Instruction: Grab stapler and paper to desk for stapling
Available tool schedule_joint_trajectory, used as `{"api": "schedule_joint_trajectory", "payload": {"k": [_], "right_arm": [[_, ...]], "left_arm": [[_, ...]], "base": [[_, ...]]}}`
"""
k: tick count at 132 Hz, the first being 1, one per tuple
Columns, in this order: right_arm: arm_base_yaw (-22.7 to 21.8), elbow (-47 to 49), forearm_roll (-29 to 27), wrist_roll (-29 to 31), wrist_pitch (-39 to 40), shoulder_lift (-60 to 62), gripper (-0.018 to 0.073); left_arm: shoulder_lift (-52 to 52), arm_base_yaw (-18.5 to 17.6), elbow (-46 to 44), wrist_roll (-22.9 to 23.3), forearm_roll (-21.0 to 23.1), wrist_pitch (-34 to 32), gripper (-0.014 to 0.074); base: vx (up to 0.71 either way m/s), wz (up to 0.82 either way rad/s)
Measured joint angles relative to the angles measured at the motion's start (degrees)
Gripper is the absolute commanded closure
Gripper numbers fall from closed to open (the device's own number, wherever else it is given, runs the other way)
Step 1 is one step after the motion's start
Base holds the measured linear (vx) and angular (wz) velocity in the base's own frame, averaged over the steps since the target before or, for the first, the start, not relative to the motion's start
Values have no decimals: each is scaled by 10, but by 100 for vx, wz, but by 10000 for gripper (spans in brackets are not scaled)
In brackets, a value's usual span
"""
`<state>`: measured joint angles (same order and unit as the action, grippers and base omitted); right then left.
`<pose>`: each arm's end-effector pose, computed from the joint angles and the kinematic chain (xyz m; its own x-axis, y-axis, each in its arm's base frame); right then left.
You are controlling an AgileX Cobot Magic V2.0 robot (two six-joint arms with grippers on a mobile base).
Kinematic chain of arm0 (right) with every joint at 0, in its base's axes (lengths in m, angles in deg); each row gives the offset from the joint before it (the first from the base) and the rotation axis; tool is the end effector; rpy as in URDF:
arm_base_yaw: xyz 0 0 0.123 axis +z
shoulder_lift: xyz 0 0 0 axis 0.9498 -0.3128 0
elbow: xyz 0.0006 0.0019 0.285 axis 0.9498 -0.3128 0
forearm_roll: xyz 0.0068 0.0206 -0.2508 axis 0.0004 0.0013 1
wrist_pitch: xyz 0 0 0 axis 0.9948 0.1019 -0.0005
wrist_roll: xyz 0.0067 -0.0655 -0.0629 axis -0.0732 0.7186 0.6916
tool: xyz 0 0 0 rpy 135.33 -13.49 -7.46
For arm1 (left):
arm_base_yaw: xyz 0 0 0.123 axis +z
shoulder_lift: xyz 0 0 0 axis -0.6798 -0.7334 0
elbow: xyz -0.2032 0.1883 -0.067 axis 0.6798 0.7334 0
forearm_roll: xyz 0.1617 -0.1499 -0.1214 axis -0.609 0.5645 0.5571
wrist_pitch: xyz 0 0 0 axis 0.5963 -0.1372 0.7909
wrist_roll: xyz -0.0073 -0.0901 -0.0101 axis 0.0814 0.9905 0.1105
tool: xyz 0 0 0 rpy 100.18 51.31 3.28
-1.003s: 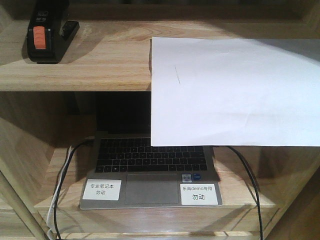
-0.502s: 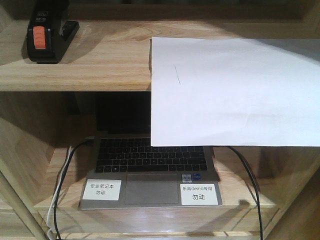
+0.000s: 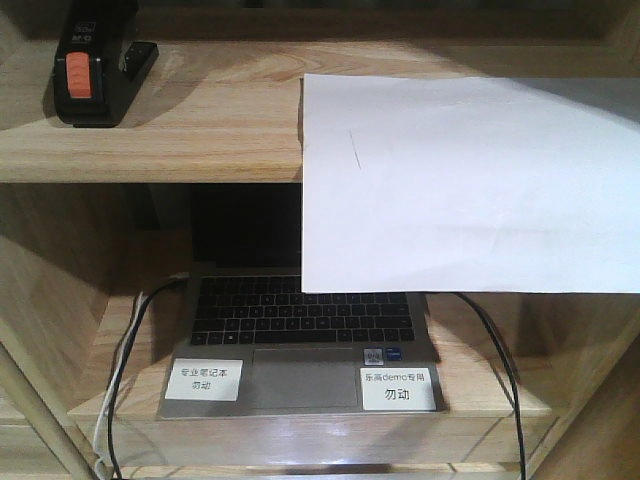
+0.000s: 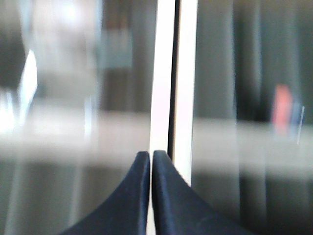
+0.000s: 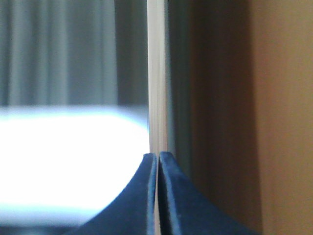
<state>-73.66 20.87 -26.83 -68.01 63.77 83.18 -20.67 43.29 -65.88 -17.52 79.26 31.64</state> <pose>0.0329 -0.0024 0.2883 0.5225 -0.0257 -0.8522 0.0497 0.9988 0.0004 0.0333 0.0047 0.2807 0.5715 -0.0545 -0.8188 -0.0143 0.9970 -0.0763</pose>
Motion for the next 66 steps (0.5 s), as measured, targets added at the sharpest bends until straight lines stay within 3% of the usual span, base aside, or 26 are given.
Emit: {"api": "schedule_joint_trajectory", "payload": {"k": [35,53,66], "right_arm": [[0,231,0,0,-45,-12,566],[0,354,0,0,-71,-74,566],[0,438,0,-1,-136,-134,565]], "left_arm": [[-14,0,-271,-1,0,125,603],[-70,0,-408,-1,-1,188,601],[-125,0,-489,-2,-1,264,594]], "base": [[0,0],[0,0],[0,0]]}}
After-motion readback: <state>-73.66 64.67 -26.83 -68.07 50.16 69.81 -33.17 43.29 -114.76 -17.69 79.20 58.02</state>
